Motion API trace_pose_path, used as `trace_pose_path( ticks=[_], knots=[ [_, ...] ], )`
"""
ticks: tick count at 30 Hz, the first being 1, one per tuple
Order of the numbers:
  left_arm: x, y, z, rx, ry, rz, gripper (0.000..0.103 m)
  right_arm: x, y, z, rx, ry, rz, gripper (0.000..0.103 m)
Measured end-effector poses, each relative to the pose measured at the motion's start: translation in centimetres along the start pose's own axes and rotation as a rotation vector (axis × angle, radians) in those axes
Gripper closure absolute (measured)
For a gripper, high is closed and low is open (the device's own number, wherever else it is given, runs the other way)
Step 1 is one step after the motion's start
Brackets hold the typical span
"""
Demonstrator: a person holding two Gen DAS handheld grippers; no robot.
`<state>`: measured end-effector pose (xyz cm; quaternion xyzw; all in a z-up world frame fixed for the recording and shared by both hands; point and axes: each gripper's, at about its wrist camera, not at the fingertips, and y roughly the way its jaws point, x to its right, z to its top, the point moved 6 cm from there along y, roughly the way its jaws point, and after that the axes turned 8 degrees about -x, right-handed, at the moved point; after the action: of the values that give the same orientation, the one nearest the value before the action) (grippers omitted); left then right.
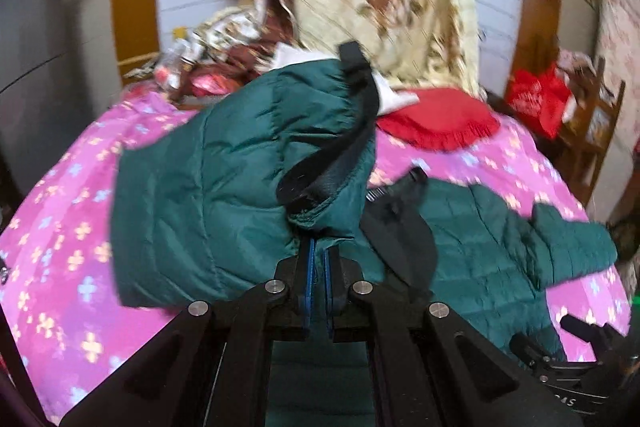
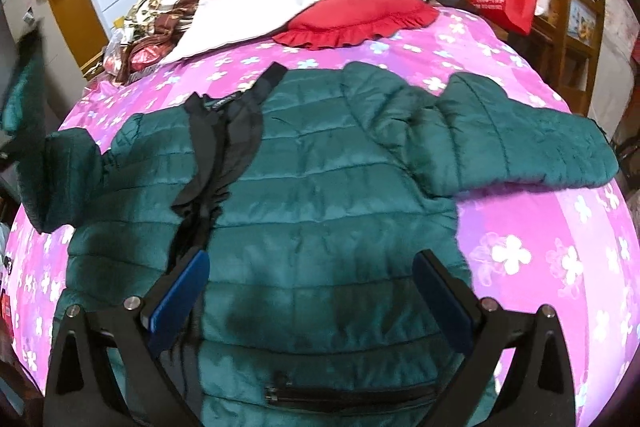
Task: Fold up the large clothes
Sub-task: 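Fold the held sleeve and jacket side across the body with the left tool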
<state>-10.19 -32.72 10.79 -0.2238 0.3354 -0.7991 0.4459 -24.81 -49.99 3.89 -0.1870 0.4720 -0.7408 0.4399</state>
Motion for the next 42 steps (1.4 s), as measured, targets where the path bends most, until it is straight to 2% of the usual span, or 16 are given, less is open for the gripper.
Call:
trace_pose_path(
  ticks=[9, 14, 17, 20, 22, 24, 27, 31, 33, 34, 35, 36, 38, 39, 40, 42],
  knots=[
    [5.1, 7.1, -3.8, -0.143, 0.069, 0.007, 0.103, 3.5, 1.1, -0.2, -0.022, 0.053, -0.016, 0.000],
    [6.4, 9.5, -6.0, -0.248, 0.068, -0.065, 0.103, 4.5, 1.8, -0.5, -0.035, 0.083, -0.004, 0.000],
    [6.4, 8.9, -6.0, -0.266, 0.062, -0.165, 0.103, 4.7, 1.9, -0.4, -0.041, 0.102, 0.024, 0.000],
    [5.2, 5.8, -5.9, -0.259, 0.041, -0.254, 0.102, 4.2, 1.7, 0.0, -0.036, 0.106, 0.059, 0.000],
    [3.7, 3.4, -5.6, -0.228, 0.046, -0.257, 0.089, 3.3, 1.8, 0.6, -0.034, 0.107, 0.095, 0.000],
    [1.7, 1.1, -5.5, -0.194, 0.065, -0.237, 0.085, 2.1, 2.4, 1.4, -0.046, 0.120, 0.160, 0.000],
    [-2.6, -0.5, -5.2, -0.146, 0.054, -0.120, 0.085, 0.0, 4.0, 2.3, -0.079, 0.140, 0.246, 0.000],
    [-8.6, -0.3, -5.4, -0.125, -0.067, -0.003, 0.085, -3.9, 7.0, 3.5, -0.111, 0.072, 0.255, 0.000],
    [-11.2, 0.5, -5.9, -0.144, -0.157, 0.010, 0.085, -5.6, 8.2, 3.9, -0.116, 0.043, 0.255, 0.008],
    [-12.0, 0.7, -6.3, -0.148, -0.184, 0.009, 0.085, -6.4, 8.7, 4.1, -0.113, 0.019, 0.262, 0.026],
    [-12.5, 0.9, -6.5, -0.152, -0.201, 0.013, 0.085, -7.2, 9.3, 4.3, -0.110, -0.009, 0.261, 0.061],
    [-13.0, 1.2, -6.6, -0.156, -0.216, 0.019, 0.085, -7.7, 9.6, 4.4, -0.110, -0.029, 0.256, 0.075],
    [-13.6, 1.5, -6.7, -0.156, -0.222, 0.019, 0.085, -7.5, 8.8, 4.9, -0.081, -0.018, 0.269, 0.082],
    [-13.8, 1.6, -6.6, -0.153, -0.222, 0.021, 0.085, -6.9, 7.6, 5.4, -0.026, -0.012, 0.265, 0.083],
    [-13.9, 1.8, -6.5, -0.149, -0.220, 0.026, 0.085, -6.2, 6.8, 5.8, 0.010, -0.013, 0.241, 0.083],
    [-13.9, 2.5, -6.3, -0.152, -0.224, 0.032, 0.085, -4.3, 5.0, 6.9, 0.098, -0.018, 0.135, 0.083]
  ],
)
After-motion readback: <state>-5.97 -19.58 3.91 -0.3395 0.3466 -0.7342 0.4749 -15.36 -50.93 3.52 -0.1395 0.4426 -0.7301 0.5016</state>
